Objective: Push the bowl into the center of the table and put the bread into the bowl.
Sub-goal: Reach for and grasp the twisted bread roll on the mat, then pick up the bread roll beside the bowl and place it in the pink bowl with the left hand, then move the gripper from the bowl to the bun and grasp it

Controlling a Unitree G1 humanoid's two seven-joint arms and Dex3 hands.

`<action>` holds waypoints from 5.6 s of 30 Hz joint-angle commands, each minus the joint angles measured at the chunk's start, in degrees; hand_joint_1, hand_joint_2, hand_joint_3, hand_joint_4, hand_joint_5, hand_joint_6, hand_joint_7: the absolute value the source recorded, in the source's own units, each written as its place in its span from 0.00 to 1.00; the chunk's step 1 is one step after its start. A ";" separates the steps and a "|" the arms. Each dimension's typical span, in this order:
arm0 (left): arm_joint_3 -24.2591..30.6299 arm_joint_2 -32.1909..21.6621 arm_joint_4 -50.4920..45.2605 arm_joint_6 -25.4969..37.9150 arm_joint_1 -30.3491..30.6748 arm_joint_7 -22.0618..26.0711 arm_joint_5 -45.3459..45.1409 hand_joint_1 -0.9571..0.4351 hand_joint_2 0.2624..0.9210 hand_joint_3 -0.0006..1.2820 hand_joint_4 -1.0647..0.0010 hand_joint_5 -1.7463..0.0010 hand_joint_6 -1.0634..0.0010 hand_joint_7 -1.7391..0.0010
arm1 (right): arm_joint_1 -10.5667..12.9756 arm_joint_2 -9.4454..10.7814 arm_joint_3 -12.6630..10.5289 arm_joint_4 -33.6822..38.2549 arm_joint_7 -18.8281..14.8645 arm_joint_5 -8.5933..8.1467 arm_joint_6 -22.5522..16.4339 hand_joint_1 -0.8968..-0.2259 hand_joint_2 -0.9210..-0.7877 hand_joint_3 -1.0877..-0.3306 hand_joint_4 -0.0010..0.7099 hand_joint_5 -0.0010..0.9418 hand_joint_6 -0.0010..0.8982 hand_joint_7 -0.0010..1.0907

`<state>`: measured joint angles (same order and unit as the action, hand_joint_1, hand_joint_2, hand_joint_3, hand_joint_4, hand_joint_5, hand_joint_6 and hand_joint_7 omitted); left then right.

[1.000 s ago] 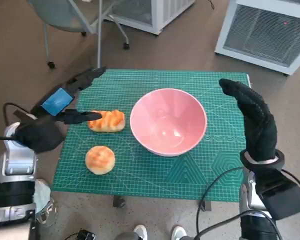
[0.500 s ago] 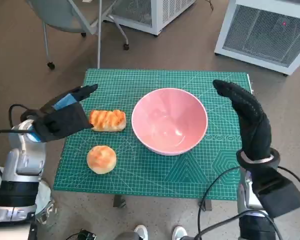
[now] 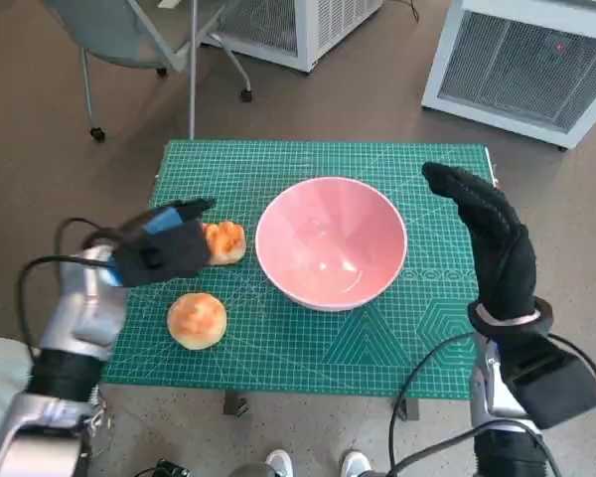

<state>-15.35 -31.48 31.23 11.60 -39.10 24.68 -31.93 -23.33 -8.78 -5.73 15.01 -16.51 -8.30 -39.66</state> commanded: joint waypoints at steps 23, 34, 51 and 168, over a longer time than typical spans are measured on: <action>-9.00 7.01 27.24 -5.44 -13.30 -9.41 -4.36 0.70 0.78 0.01 0.86 0.99 0.71 0.99 | 0.77 0.00 0.63 0.61 -0.99 -1.38 1.35 0.41 0.00 0.45 0.17 0.01 0.00 0.37; -10.52 7.72 32.19 -7.75 -14.74 -15.41 -5.03 0.85 0.72 0.33 0.41 0.27 0.36 0.78 | 0.59 0.03 0.72 0.67 -1.06 -1.45 1.33 0.42 0.00 0.45 0.18 0.01 0.00 0.37; -4.92 0.41 12.63 -13.46 -8.65 -17.25 -1.45 0.69 0.99 0.03 0.32 0.30 0.36 0.42 | -0.26 0.21 0.78 2.53 -2.16 -2.46 0.68 0.40 0.00 0.45 0.18 0.01 0.00 0.37; 18.31 -18.03 -48.93 -3.87 18.81 21.70 19.59 0.52 0.71 0.00 0.86 1.00 0.69 1.00 | 2.82 1.43 1.79 -1.22 -4.22 -5.38 3.67 0.43 0.00 0.45 0.20 0.01 0.00 0.39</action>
<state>3.07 -48.35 -16.94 8.72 -21.63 45.84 -12.75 -20.88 -7.59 -4.19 13.02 -20.25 -13.33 -36.87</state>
